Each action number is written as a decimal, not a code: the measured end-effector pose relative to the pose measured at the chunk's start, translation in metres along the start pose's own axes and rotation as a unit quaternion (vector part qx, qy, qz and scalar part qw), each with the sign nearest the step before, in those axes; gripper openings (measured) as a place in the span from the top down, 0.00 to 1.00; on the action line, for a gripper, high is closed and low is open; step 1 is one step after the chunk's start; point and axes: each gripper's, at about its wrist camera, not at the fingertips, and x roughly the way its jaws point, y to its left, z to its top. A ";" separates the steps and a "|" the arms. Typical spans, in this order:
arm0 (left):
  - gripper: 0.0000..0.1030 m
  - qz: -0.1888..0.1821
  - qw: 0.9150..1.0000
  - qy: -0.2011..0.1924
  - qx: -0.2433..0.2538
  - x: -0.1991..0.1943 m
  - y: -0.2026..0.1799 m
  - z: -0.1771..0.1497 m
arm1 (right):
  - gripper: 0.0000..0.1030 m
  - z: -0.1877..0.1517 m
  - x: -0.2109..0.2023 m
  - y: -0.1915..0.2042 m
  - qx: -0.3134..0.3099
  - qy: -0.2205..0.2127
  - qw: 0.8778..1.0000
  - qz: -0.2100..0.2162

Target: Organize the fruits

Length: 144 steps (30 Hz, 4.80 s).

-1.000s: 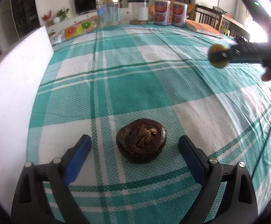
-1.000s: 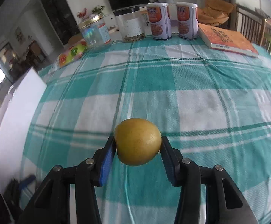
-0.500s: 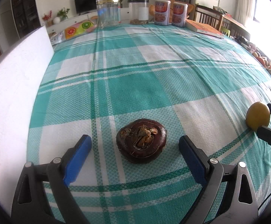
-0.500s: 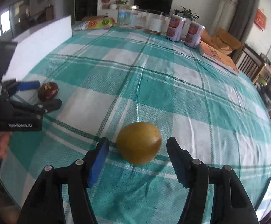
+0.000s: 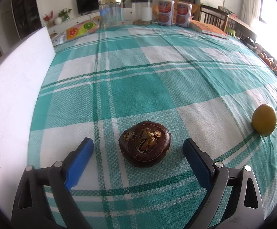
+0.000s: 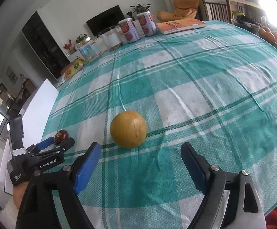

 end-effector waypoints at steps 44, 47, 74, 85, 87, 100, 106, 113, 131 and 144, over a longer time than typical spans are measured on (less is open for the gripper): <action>0.52 -0.077 0.973 -0.086 -0.201 -0.199 0.203 -0.004 | 0.52 -0.001 -0.004 0.312 -0.239 0.096 0.926 0.276; 0.52 -0.001 0.970 -0.032 -0.242 -0.169 0.253 -0.023 | 0.52 -0.027 0.010 0.371 -0.325 0.113 0.902 0.260; 0.14 0.089 0.975 -0.039 -0.202 -0.185 0.231 -0.050 | 0.08 -0.031 0.001 0.368 -0.267 0.113 0.941 0.173; 0.14 0.280 0.948 -0.081 -0.129 -0.231 0.204 -0.047 | 0.07 -0.054 -0.022 0.369 -0.281 0.104 0.941 0.157; 0.14 0.306 0.938 -0.097 -0.129 -0.238 0.201 -0.046 | 0.07 -0.054 -0.028 0.368 -0.281 0.100 0.942 0.156; 0.14 0.242 0.953 -0.073 -0.166 -0.243 0.218 -0.063 | 0.06 -0.060 -0.052 0.381 -0.297 0.095 0.940 0.137; 0.08 0.235 0.954 -0.068 -0.172 -0.249 0.221 -0.062 | 0.06 -0.063 -0.061 0.392 -0.313 0.084 0.937 0.133; 0.05 0.208 0.961 -0.040 -0.177 -0.242 0.224 -0.064 | 0.06 -0.067 -0.062 0.399 -0.322 0.084 0.935 0.126; 0.05 0.211 0.957 -0.027 -0.197 -0.242 0.236 -0.070 | 0.05 -0.078 -0.061 0.407 -0.344 0.095 0.926 0.124; 0.05 0.202 0.959 -0.023 -0.199 -0.241 0.239 -0.071 | 0.05 -0.079 -0.060 0.407 -0.343 0.095 0.926 0.125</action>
